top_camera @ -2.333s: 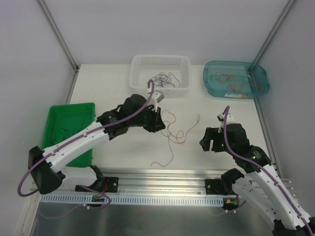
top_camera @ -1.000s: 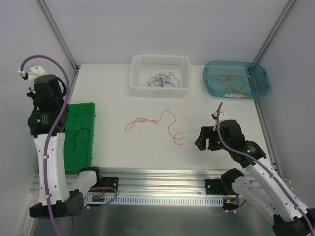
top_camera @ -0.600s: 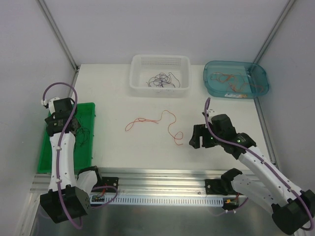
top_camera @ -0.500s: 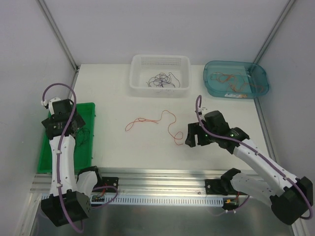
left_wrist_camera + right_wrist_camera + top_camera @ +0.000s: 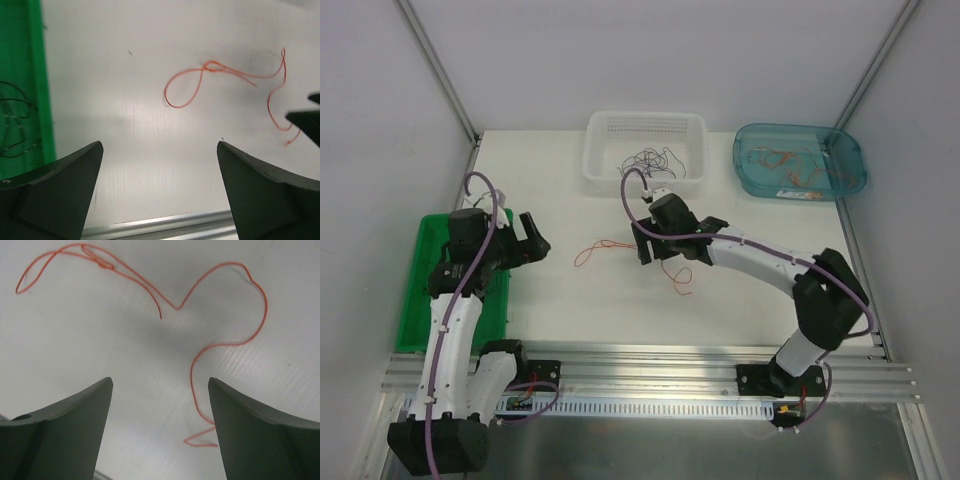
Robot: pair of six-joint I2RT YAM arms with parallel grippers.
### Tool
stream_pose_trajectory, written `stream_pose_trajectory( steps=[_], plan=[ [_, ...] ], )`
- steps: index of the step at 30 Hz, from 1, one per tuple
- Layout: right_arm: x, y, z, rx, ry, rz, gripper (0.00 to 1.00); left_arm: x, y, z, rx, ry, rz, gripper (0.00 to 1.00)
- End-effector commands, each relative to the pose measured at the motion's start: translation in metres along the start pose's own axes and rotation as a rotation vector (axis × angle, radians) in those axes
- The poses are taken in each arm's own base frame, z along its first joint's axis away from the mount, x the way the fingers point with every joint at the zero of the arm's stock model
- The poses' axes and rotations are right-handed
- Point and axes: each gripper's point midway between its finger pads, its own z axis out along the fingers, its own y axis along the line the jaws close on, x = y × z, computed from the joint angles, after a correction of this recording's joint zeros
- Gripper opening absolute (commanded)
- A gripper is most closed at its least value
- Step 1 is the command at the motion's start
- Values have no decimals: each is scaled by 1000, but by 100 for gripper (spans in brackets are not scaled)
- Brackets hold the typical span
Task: Untangle the cables
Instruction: Place the cable in the bin, then pick up the cable at the center of the board.
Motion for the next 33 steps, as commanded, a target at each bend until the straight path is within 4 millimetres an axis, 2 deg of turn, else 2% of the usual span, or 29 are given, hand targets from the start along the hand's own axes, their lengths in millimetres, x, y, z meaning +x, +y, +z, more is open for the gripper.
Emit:
stream_pose_trajectory(
  steps=[1, 2, 4, 6, 7, 10, 14, 17, 18, 19, 20, 21, 22, 23, 24, 26, 27, 30, 31, 33],
  plan=[
    [-42, 4, 35, 99, -120, 81, 82, 35, -36, 11, 199, 105, 100, 99],
    [-54, 9, 40, 101, -140, 93, 82, 38, -37, 14, 206, 106, 112, 99],
    [-48, 8, 65, 154, -116, 118, 81, 52, -33, 21, 203, 125, 113, 99],
    [-56, 10, 76, 177, -133, 134, 81, 53, -35, 24, 229, 96, 116, 99],
    [-50, 6, 87, 213, -124, 148, 80, 63, -34, 27, 239, 117, 105, 99],
    [-58, 5, 99, 240, -147, 174, 78, 63, -36, 28, 254, 103, 107, 99],
    [-46, -5, 119, 312, -129, 178, 71, 61, -33, 29, 237, 95, 106, 99],
    [-43, -10, 119, 337, -135, 163, 52, 62, -31, 30, 230, 98, 107, 99],
    [-42, -11, 116, 339, -137, 159, 37, 63, -30, 30, 224, 98, 103, 99],
    [-44, -12, 111, 343, -147, 153, 31, 63, -30, 31, 223, 99, 103, 99],
    [-37, -17, 108, 353, -138, 122, 24, 63, -31, 30, 228, 95, 106, 99],
    [-49, -16, 92, 346, -175, 110, 11, 62, -31, 30, 229, 94, 106, 99],
    [-55, -18, 85, 344, -195, 92, 5, 62, -31, 30, 227, 94, 106, 99],
    [-51, -24, 77, 357, -185, 28, 1, 62, -31, 29, 227, 92, 106, 99],
    [-68, -25, 56, 352, -231, 13, 1, 62, -31, 29, 230, 93, 108, 99],
    [-79, -33, 35, 353, -257, -33, 1, 63, -32, 29, 234, 94, 109, 99],
    [-94, -34, 13, 335, -293, -72, 1, 62, -33, 29, 238, 93, 109, 99],
    [-118, -48, -23, 323, -328, -132, 1, 63, -33, 29, 240, 96, 111, 99],
    [-130, -53, -49, 328, -364, -134, 1, 62, -33, 28, 240, 92, 112, 99],
    [-161, -72, -85, 359, -424, -156, 1, 62, -33, 29, 241, 93, 112, 99]
  ],
)
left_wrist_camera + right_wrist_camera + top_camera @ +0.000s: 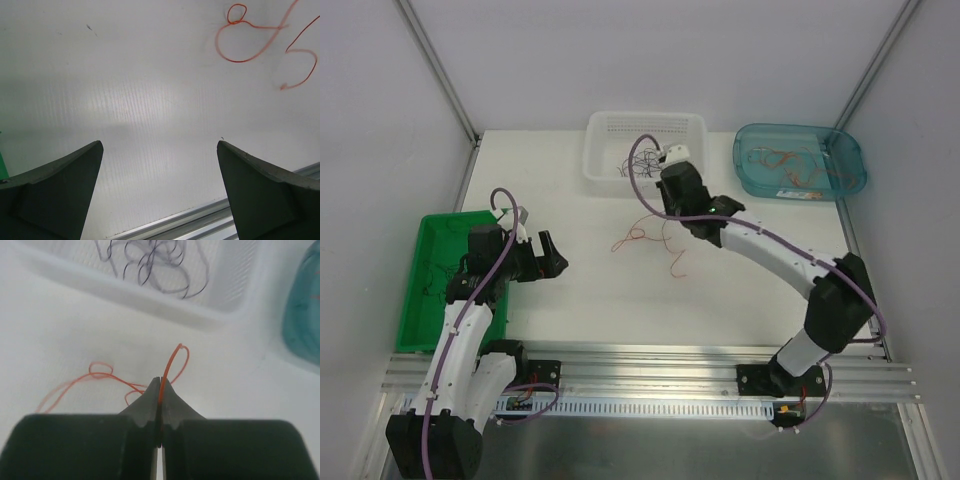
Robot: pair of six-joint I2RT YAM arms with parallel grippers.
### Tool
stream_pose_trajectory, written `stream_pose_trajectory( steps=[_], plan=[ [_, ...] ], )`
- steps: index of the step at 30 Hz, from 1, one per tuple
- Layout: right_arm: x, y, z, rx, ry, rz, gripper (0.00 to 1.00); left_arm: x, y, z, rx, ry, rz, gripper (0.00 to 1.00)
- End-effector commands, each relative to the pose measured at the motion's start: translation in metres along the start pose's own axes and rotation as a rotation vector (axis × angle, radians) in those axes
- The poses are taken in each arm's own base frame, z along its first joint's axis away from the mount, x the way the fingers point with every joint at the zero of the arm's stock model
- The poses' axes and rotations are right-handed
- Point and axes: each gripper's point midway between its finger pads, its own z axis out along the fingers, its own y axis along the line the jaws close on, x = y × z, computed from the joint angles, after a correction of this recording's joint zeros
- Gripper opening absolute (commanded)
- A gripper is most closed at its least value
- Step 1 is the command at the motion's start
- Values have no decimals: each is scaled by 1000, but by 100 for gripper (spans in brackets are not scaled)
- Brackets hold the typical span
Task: Untangle the cables
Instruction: Pick up the cable at the center of the board, then place the cable in the bin.
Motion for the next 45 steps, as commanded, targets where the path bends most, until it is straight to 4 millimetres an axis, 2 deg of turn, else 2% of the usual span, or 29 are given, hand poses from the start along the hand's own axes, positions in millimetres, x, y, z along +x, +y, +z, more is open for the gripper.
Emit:
stream_pose_trajectory(
  steps=[1, 2, 3, 6, 7, 8, 10, 11, 13, 15, 21, 22, 23, 24, 25, 26, 27, 28, 30, 31, 32, 34, 36, 37, 39, 40, 42, 43, 45],
  plan=[
    [-83, -56, -54, 39, -163, -68, 1, -5, -6, -1, 33, -24, 29, 99],
    [-97, -75, -61, 64, -185, -73, 1, -5, -6, -1, 33, -24, 28, 99],
    [-132, -84, -81, 56, -261, -69, 1, -5, -6, -1, 34, -23, 29, 99],
    [-174, -121, -106, 117, -325, -152, 1, -4, -6, 0, 37, -15, 28, 99],
    [-201, -135, -124, 156, -387, -191, 1, -3, -6, 0, 38, -14, 27, 99],
    [-211, -151, -125, 196, -403, -196, 1, -3, -6, 0, 38, -12, 27, 99],
    [-241, -173, -141, 254, -490, -181, 1, -3, -6, 0, 38, -12, 27, 99],
    [-246, -193, -138, 293, -498, -166, 1, -3, -6, 0, 37, -13, 24, 99],
    [-270, -212, -154, 317, -572, -132, 1, -3, -6, 1, 36, -10, 23, 99],
    [-283, -237, -157, 366, -619, -93, 1, -2, -5, 2, 32, -3, 20, 99],
    [-310, -309, -161, 472, -766, -6, 1, 0, -4, 6, 33, 20, 11, 99],
    [-308, -318, -144, 476, -752, -5, 1, 1, -3, 7, 32, 26, 10, 99],
    [-304, -337, -136, 506, -742, 4, 1, 1, -3, 8, 33, 28, 8, 99],
    [-312, -346, -136, 517, -777, 10, 1, 2, -3, 8, 33, 32, 6, 99],
    [-305, -355, -109, 517, -747, 22, 1, 2, -3, 9, 35, 36, 5, 99],
    [-303, -369, -103, 531, -747, 31, 1, 3, -3, 10, 35, 38, 4, 99],
    [-310, -375, -106, 531, -769, 43, 1, 4, -3, 11, 37, 45, 4, 99],
    [-303, -387, -83, 526, -745, 74, 1, 4, -3, 11, 42, 49, 2, 99],
    [-312, -385, -74, 493, -771, 88, 1, 6, -3, 13, 44, 61, 0, 99],
    [-306, -400, -71, 510, -769, 105, 1, 6, -3, 14, 42, 62, -2, 99],
    [-300, -406, -56, 511, -754, 110, 1, 6, -2, 15, 40, 64, 0, 99],
    [-291, -414, -43, 516, -737, 125, 1, 7, 0, 17, 32, 77, -7, 99],
    [-273, -419, -20, 516, -690, 136, 1, 9, 1, 19, 31, 94, -14, 99],
    [-249, -421, 3, 514, -627, 148, 2, 9, 1, 20, 33, 98, -12, 99],
    [-225, -424, 18, 524, -587, 191, 2, 10, 1, 21, 33, 104, -15, 99],
    [-188, -423, 42, 520, -507, 216, 3, 9, 1, 21, 33, 104, -15, 99],
    [-165, -422, 48, 533, -488, 280, 3, 10, 1, 21, 33, 105, -17, 99],
    [-136, -420, 61, 537, -430, 303, 3, 11, 1, 21, 34, 108, -20, 99],
    [-119, -414, 64, 528, -410, 345, 3, 11, 1, 21, 35, 107, -19, 99]
  ],
)
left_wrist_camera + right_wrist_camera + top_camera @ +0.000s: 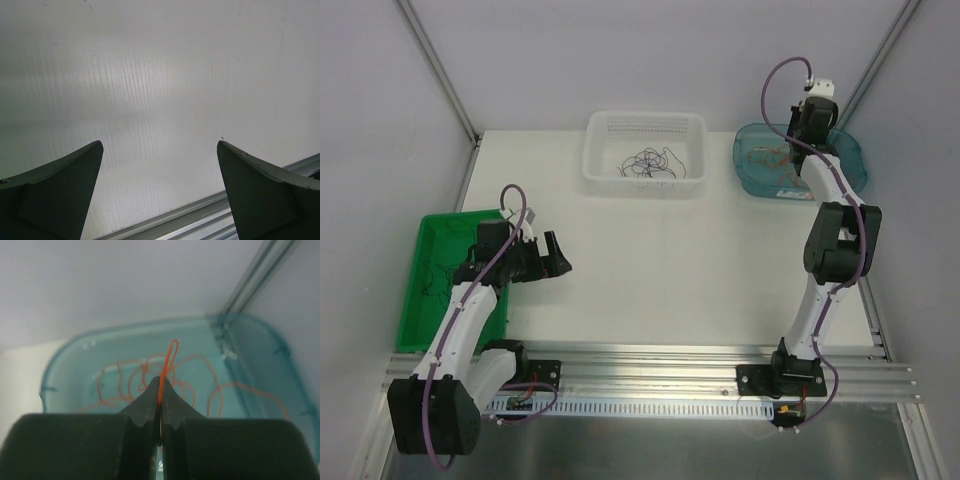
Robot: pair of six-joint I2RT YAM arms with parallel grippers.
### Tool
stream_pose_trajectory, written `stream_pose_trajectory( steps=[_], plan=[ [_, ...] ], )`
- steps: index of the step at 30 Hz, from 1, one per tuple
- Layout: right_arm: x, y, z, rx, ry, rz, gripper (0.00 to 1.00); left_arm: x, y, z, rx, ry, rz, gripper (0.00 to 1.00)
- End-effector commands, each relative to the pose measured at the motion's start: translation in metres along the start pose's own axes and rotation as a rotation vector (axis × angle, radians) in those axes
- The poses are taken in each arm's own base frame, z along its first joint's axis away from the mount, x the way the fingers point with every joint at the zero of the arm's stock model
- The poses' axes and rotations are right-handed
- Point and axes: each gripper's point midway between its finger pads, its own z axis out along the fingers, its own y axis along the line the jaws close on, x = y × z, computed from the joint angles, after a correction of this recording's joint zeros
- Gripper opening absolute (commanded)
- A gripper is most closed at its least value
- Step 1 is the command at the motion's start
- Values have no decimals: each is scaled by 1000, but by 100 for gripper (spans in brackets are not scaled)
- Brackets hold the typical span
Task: Untangle the cables
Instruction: Place the cable in the bin.
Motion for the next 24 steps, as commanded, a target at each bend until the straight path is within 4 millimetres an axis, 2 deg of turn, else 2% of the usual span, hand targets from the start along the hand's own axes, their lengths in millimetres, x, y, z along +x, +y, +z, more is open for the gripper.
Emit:
stream_pose_trajectory(
  steps=[1, 2, 5, 6, 7, 8, 9, 10, 11, 13, 14, 15, 16, 17, 18, 20, 22, 23, 24],
  plan=[
    [-12, -10, -19, 35, -52, 131, 3, -8, -8, -1, 41, -24, 36, 99],
    [11, -8, -21, 31, -10, 135, 3, -8, -8, -1, 41, -24, 34, 99],
    [41, -9, -20, 45, 76, 147, 4, -8, -9, -2, 44, -29, 38, 99],
    [44, -10, -17, 52, 93, 148, 5, -9, -9, -3, 43, -33, 38, 99],
    [60, -14, -9, 65, 136, 152, 7, -9, -9, -3, 43, -35, 38, 99],
    [82, -18, -9, 87, 226, 147, 10, -9, -9, -3, 43, -38, 39, 99],
    [65, -28, -3, 112, 217, 166, 21, -8, -9, -3, 43, -38, 39, 99],
    [69, -33, -1, 138, 245, 186, 28, -9, -10, -4, 46, -40, 40, 99],
    [85, -42, -1, 184, 308, 184, 32, -9, -10, -4, 47, -43, 41, 99],
    [78, -61, -5, 256, 304, 227, 41, -10, -10, -5, 47, -48, 45, 99],
    [66, -70, -13, 284, 279, 238, 45, -10, -10, -6, 45, -52, 46, 99],
    [58, -74, -19, 292, 261, 250, 55, -11, -11, -7, 46, -57, 49, 99],
    [61, -79, -24, 310, 266, 252, 59, -11, -11, -7, 45, -61, 50, 99],
    [54, -80, -30, 309, 256, 254, 63, -13, -11, -9, 43, -70, 52, 99],
    [38, -82, -40, 309, 233, 259, 69, -13, -11, -9, 43, -73, 56, 99],
    [32, -83, -56, 306, 251, 260, 72, -15, -13, -12, 47, -89, 65, 99],
    [7, -82, -79, 279, 217, 274, 77, -15, -14, -14, 49, -97, 67, 99],
    [14, -76, -87, 253, 236, 296, 78, -17, -16, -17, 55, -113, 74, 99],
    [-8, -77, -108, 236, 192, 322, 81, -19, -16, -18, 54, -123, 79, 99]
  ],
)
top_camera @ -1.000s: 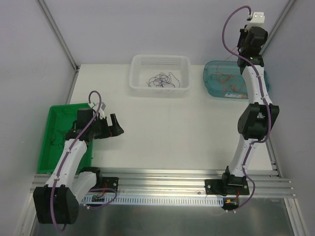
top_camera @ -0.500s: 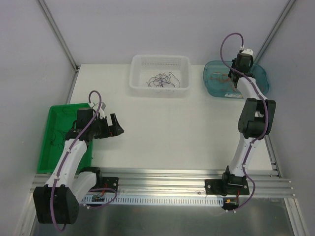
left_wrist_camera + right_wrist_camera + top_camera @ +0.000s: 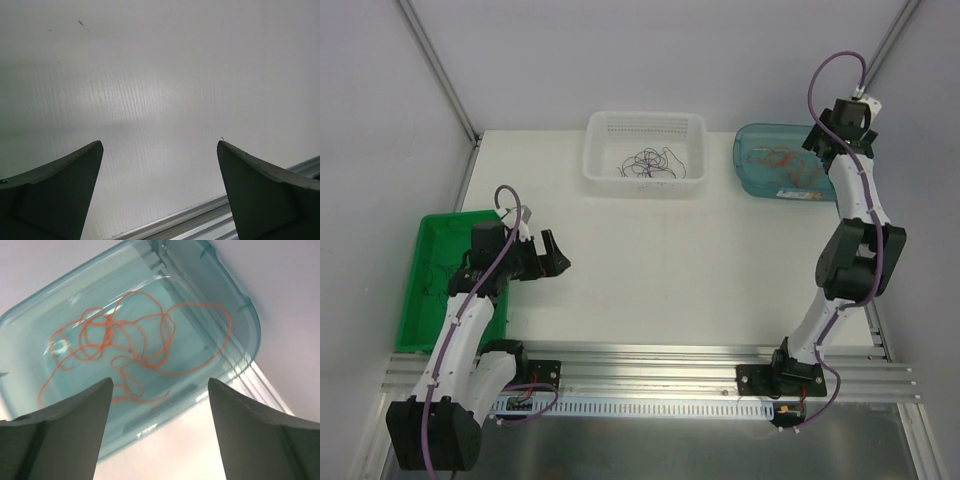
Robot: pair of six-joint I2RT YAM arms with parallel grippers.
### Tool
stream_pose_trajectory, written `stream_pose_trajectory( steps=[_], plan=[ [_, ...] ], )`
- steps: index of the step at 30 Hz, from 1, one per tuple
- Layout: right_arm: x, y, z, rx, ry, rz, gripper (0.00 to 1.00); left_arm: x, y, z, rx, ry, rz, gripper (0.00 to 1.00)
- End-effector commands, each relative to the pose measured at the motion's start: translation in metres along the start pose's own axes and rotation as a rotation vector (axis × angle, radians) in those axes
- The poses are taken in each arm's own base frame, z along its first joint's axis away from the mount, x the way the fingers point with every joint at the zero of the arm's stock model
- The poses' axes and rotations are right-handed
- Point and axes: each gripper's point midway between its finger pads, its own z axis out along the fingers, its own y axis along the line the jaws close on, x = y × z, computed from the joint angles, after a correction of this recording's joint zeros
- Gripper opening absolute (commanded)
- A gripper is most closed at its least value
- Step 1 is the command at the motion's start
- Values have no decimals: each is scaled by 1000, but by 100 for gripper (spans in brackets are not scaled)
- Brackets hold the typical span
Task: Untangle the cables
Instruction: Place the cable in the bin, then reset both arms
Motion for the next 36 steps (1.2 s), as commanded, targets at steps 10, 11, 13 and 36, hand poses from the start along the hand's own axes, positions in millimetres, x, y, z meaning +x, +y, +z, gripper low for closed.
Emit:
stream_pose_trajectory(
  steps=[10, 11, 13, 36],
  plan=[
    [-8, -41, -237, -219, -54, 125, 100, -35, -17, -50, -20, -230, 69, 99],
    [-11, -48, -264, -242, -88, 126, 97, -38, -20, -61, -26, -257, 78, 99],
    [-2, -59, -297, -268, -87, 101, 97, -48, -24, -85, -64, -307, 64, 99],
    [77, -165, -477, -442, -611, 108, 97, -50, -29, -254, -252, -634, 74, 99]
  ],
)
